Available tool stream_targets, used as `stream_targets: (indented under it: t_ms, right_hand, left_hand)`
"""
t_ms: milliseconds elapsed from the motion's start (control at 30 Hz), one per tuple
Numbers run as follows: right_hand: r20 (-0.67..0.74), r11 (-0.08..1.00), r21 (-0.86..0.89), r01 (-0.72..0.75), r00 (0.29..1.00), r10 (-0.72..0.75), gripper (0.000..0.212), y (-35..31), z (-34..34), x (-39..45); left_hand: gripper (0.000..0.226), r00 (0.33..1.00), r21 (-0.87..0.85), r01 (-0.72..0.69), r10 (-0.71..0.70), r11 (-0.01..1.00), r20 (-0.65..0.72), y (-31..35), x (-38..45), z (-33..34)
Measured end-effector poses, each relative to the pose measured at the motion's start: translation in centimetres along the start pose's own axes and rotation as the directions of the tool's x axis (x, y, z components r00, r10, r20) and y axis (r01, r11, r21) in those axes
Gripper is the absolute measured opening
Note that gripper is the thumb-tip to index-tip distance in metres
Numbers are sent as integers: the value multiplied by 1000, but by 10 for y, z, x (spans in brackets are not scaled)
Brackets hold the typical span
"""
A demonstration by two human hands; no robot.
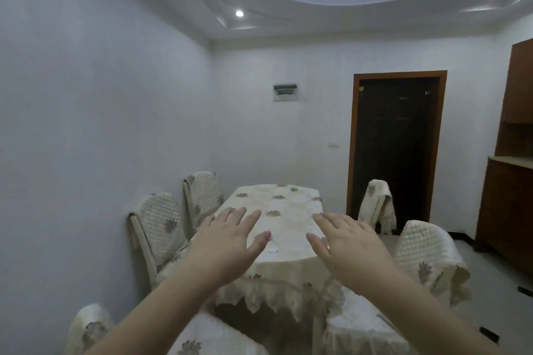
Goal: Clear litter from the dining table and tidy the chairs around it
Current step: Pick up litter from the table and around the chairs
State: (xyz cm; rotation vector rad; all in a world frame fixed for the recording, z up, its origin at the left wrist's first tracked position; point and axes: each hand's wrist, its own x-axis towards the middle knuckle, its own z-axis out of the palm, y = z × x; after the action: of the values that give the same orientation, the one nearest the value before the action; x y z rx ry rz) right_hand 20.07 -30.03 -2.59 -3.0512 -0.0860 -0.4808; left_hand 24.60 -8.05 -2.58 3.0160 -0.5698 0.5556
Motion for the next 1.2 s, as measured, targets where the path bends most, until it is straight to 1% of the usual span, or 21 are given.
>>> stream_targets:
  t_ms: [167,400,500,567,633,700,800,867,900,1000,1033,1200]
  right_hand:
    - [5,998,-59,-15,1000,15,61,-14,16,49]
    - [15,996,-81,-22,1000,24,59,-9,51,102]
    - [5,997,-74,-20,1000,20,59,3,70,126]
    - [-8,997,-75,-15,1000,14,69,14,85,144]
    - [-22,997,-80,-2,1000,0,87,27,100,163]
    - [-38,997,-73,8,999,-11,91,44,114,182]
    - [-62,998,-58,21,998,-24,88,72,134,217]
    - [-32,999,-38,20,999,-21,87,90,146,243]
    - [-10,999,-28,19,1000,-19,84,97,151,256]
    - [37,1000,3,26,999,-26,62,116,168,293]
    - [46,999,16,35,998,-36,59,120,174,305]
    - [54,997,54,53,997,-56,58,126,217,351]
  left_hand:
    - [65,1000,1,-16,16,1000,8,-31,39,18]
    - [61,998,-52,-57,57,997,4,-43,84,51]
    - [65,998,-67,-66,67,996,1,-41,107,72]
    - [78,997,-69,-72,71,995,-13,-37,127,88]
    - [85,997,-49,-76,75,996,-16,-34,154,108]
    - [87,997,-14,-82,81,997,-11,-30,185,130]
    - [88,996,9,-85,85,996,14,-24,230,160]
    - [86,996,19,-92,91,996,20,-19,260,176]
    - [85,996,22,-91,91,996,21,-18,273,183]
    - [82,997,16,-82,82,997,8,-18,305,201]
    - [80,996,8,-86,86,996,-1,-19,314,208]
    - [62,996,-21,-85,84,996,-14,-34,346,254]
